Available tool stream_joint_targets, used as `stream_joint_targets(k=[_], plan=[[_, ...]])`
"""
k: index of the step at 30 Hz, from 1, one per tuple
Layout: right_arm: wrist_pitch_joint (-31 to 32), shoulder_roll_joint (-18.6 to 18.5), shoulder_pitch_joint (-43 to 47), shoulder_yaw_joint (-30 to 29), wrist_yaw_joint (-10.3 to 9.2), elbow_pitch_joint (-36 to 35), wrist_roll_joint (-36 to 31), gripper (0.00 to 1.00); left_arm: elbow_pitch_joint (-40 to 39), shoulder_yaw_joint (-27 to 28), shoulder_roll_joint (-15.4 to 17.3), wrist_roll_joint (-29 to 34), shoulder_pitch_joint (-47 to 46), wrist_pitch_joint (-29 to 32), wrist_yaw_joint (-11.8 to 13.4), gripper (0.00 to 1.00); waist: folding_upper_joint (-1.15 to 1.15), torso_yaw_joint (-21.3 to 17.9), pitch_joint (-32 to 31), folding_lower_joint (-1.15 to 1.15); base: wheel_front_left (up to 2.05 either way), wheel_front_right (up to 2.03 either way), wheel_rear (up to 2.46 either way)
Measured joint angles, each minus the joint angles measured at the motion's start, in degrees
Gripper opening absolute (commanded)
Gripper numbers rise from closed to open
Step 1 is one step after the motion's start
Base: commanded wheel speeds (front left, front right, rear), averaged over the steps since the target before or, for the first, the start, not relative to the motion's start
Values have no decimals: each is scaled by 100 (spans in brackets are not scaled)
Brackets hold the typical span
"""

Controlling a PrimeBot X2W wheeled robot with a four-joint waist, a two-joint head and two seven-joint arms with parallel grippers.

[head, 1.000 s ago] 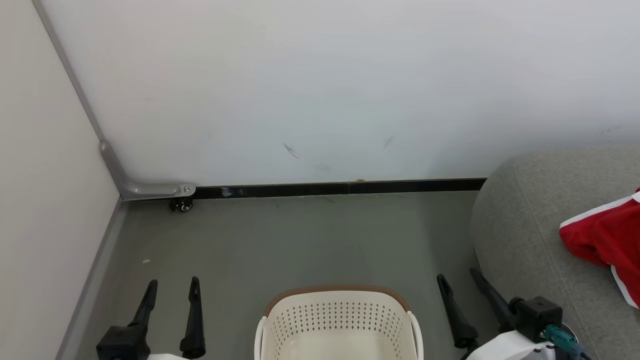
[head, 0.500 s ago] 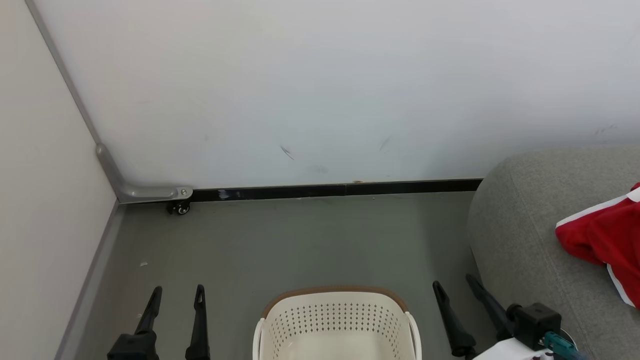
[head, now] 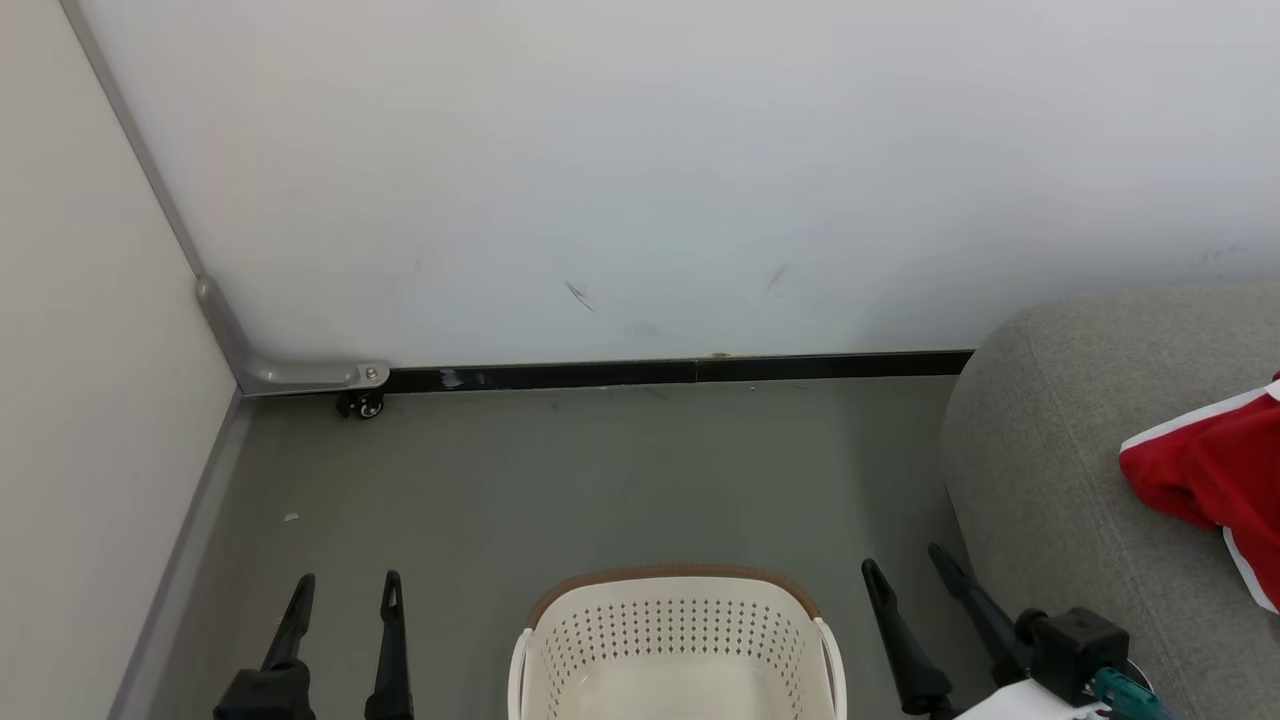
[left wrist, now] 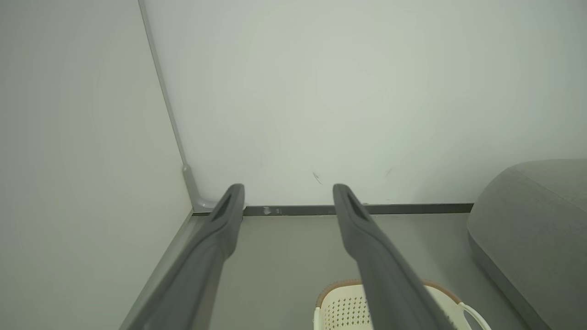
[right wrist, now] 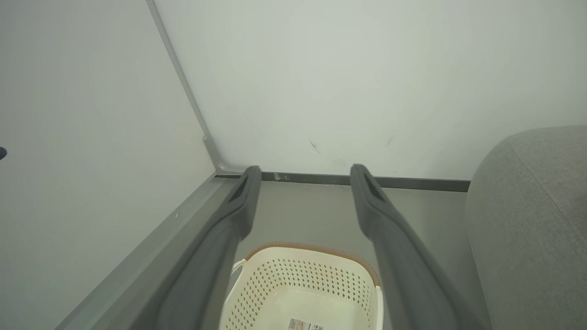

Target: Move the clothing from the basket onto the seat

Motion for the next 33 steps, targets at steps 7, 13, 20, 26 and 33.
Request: stream_joint_targets(k=[7,13,20,26,33], plan=[[58,0,49,-7,0,-138,0,100,11,-14,-2,0,0,0,0,100,0,-6,37,0,0,0,0],[109,0,55,-16,0,-266,0,100,33,-22,-5,1,-1,0,0,100,0,-7,60,0,0,0,0],[176,1,90,-52,0,-339,0,100,57,-29,-5,25,-2,0,31,100,0,-6,80,0,0,0,0],[223,1,177,-81,0,-436,0,100,67,-41,-19,98,-6,0,43,100,0,-8,95,0,0,0,0],[280,3,181,-99,0,-498,0,100,76,-51,-49,100,-8,0,76,100,0,-9,107,0,0,0,0]])
